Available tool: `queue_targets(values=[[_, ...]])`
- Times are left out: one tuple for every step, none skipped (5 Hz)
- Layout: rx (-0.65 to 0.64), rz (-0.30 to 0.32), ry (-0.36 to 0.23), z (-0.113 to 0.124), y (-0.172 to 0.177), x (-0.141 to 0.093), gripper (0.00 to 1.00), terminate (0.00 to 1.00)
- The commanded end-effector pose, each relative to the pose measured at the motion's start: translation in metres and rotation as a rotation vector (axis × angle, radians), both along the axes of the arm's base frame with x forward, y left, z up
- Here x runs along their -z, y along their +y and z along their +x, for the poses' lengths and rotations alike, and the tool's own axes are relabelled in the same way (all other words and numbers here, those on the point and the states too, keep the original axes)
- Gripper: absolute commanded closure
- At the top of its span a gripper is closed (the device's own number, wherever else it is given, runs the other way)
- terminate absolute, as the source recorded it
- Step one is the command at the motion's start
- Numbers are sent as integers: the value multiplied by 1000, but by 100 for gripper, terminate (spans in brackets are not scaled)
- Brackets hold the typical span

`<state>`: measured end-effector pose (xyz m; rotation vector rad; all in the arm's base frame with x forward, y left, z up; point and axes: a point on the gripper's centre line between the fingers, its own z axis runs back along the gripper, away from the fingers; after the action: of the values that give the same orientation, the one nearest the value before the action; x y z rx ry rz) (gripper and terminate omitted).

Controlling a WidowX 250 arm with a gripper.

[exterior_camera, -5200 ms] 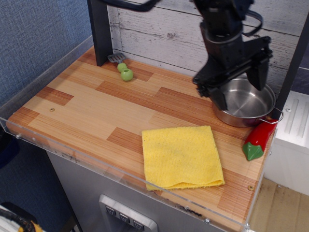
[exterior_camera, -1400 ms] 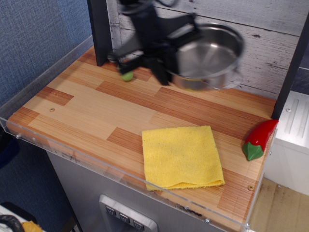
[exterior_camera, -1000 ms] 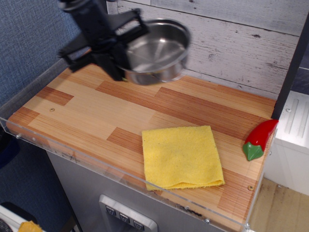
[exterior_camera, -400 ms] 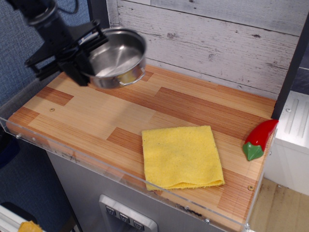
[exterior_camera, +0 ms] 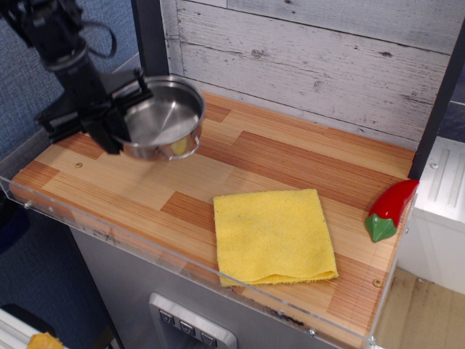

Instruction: Move pot to left of yellow cloth.

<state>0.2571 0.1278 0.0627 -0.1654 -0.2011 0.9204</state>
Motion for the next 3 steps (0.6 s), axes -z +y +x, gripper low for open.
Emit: queue_targets(values=[[-19,26,17,-5,22,22,100,0],[-41,20,33,-13,29,35,100,0],[-50,15,35,-14,34,41,100,0]])
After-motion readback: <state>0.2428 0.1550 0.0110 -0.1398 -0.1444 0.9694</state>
